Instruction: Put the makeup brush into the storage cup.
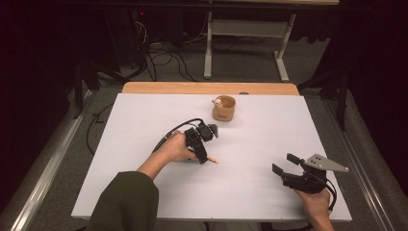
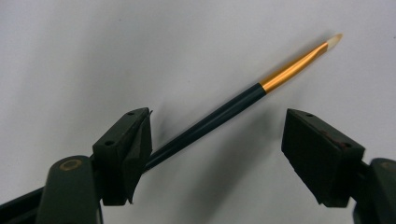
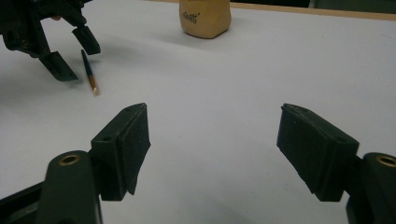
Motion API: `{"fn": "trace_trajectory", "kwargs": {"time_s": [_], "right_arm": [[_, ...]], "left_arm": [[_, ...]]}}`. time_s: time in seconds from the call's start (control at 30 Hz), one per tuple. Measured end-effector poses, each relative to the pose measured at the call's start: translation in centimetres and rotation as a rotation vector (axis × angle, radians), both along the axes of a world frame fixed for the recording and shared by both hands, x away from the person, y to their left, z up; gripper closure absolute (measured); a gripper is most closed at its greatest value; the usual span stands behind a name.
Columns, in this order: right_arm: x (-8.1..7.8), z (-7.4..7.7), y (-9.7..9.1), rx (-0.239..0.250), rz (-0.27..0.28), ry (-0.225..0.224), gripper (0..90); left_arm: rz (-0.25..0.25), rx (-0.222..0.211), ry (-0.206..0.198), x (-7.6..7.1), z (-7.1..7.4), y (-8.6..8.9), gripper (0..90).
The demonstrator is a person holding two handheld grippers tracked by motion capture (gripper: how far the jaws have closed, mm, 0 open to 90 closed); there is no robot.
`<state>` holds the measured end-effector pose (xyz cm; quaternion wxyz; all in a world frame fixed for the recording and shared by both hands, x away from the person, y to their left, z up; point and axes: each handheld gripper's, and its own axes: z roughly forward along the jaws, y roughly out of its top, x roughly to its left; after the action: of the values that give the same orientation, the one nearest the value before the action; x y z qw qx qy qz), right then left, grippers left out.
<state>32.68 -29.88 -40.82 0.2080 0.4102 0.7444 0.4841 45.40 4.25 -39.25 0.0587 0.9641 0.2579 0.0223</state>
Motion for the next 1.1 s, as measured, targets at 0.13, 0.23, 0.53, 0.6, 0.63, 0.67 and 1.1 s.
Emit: {"fn": "trace_trajectory", "kwargs": {"time_s": [0.13, 0.23, 0.53, 0.6, 0.63, 0.67, 1.1], "right_arm": [[-0.03, 0.02, -0.12, 0.006, -0.004, 0.000, 27.1], [-0.01, 0.04, -0.01, 0.001, 0.000, 0.001, 27.1], [0.00, 0.03, -0.07, 0.001, 0.006, -0.003, 27.1], [0.00, 0.01, 0.01, -0.001, 0.009, 0.001, 27.1], [-0.04, 0.03, 0.10, -0.002, 0.009, 0.001, 27.2], [-0.03, 0.02, 0.10, -0.003, 0.010, 0.000, 27.1], [0.03, -0.10, 0.17, -0.017, 0.016, 0.009, 27.3]], "left_arm": [[-0.002, 0.012, 0.002, 0.16, -0.17, -0.03, 25.0], [0.003, 0.016, 0.006, 0.17, -0.41, -0.05, 25.3], [0.009, 0.017, 0.025, 0.19, -0.59, 0.02, 29.1], [0.019, 0.013, 0.033, 0.16, -0.56, 0.07, 31.6], [0.021, 0.016, 0.035, 0.17, -0.53, 0.11, 32.5], [0.021, 0.016, 0.035, 0.17, -0.53, 0.11, 32.9], [0.034, 0.014, 0.026, 0.02, -0.23, 0.32, 52.6]]}}
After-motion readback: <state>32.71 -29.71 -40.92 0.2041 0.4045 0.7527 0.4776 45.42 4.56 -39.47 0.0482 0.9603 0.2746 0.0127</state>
